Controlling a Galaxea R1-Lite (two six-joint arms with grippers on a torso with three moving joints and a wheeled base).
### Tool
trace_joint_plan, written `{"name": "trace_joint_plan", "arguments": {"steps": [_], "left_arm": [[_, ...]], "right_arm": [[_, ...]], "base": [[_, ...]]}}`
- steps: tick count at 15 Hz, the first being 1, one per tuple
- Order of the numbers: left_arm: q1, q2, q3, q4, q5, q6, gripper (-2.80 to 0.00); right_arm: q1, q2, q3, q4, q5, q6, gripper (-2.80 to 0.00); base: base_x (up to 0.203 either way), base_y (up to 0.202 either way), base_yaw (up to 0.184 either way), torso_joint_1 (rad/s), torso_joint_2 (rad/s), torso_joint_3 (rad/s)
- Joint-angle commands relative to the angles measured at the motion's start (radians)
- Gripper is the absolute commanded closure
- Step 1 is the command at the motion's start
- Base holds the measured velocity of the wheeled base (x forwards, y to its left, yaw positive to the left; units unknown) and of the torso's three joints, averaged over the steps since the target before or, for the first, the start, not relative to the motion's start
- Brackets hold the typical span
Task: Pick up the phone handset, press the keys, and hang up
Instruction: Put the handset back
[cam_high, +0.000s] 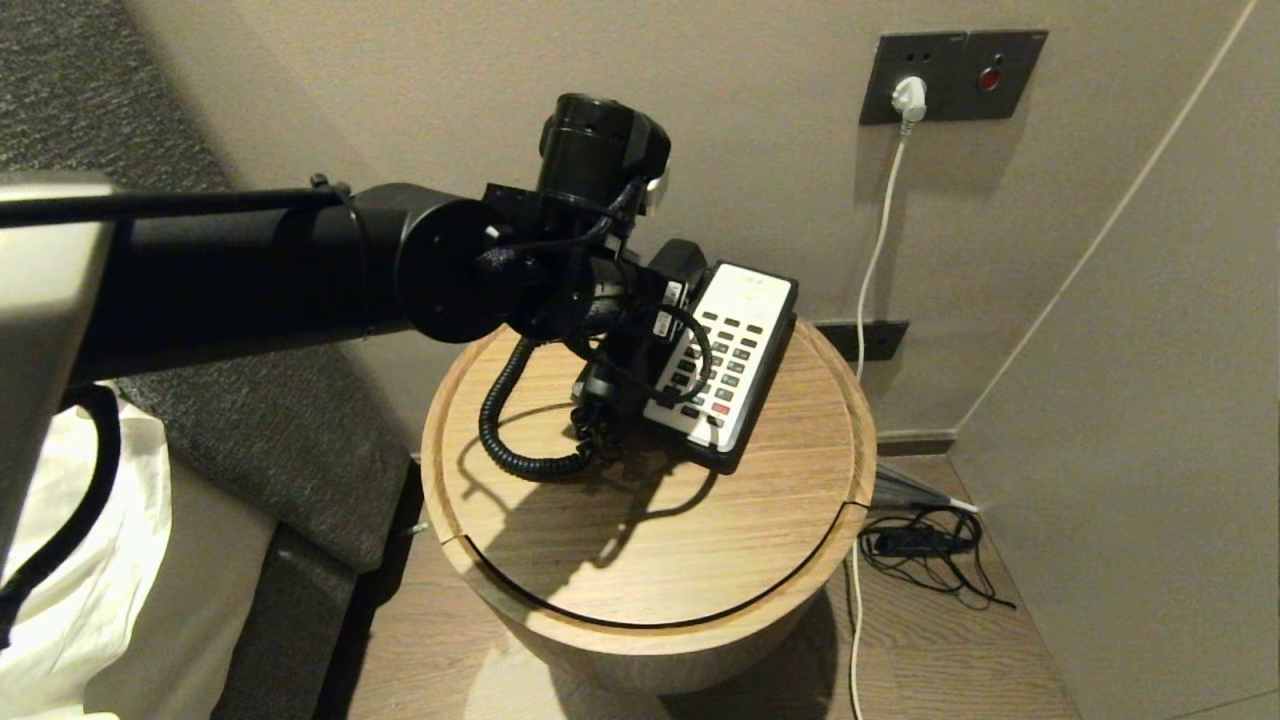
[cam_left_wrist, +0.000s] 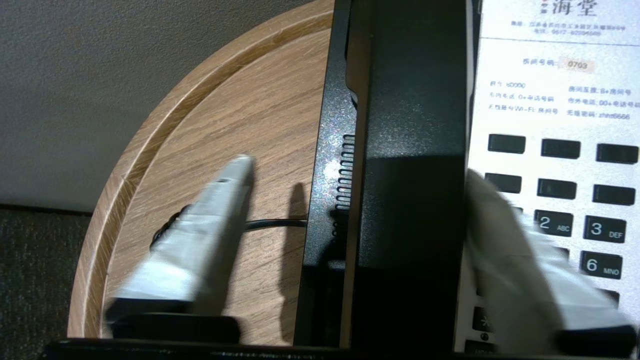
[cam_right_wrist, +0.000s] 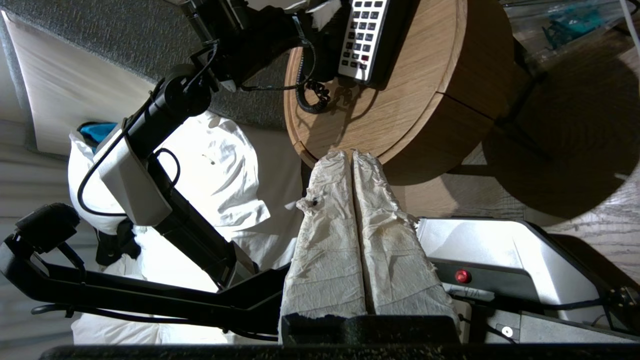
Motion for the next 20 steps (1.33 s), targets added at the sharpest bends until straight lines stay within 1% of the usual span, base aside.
{"name": "trace_joint_plan", "arguments": {"steps": [1,6,9,14,16,20], "left_arm": [[-0.001,0.002,0.003,0.002,0.003,0.0,0.0],[-0.001,0.003,-0.007,0.0,0.004,0.0,0.0],[-0.004,0.009,-0.036,0.001,0.003,0.001,0.0],[-0.007,0.005,-0.063,0.026,0.003,0.009,0.0],[-0.008,0.007,-0.089,0.063,0.003,0.009,0.0],[-0.014,0.005,-0.095,0.071,0.004,0.009,0.0]], "right_arm": [[0.0,0.0,0.0,0.004,0.002,0.004,0.0],[0.0,0.0,0.002,0.004,0.002,0.004,0.0],[0.0,0.0,0.006,0.004,0.002,0.004,0.0],[0.0,0.0,0.009,0.006,0.013,0.004,0.0],[0.0,0.0,0.01,0.006,0.013,0.004,0.0],[0.0,-0.003,0.009,0.006,0.013,0.004,0.0]], "base": [[0.0,0.0,0.0,0.0,0.0,0.0],[0.0,0.0,0.0,0.0,0.0,0.0],[0.0,0.0,0.0,0.0,0.0,0.0],[0.0,0.0,0.0,0.0,0.0,0.0],[0.0,0.0,0.0,0.0,0.0,0.0],[0.0,0.0,0.0,0.0,0.0,0.0]]}}
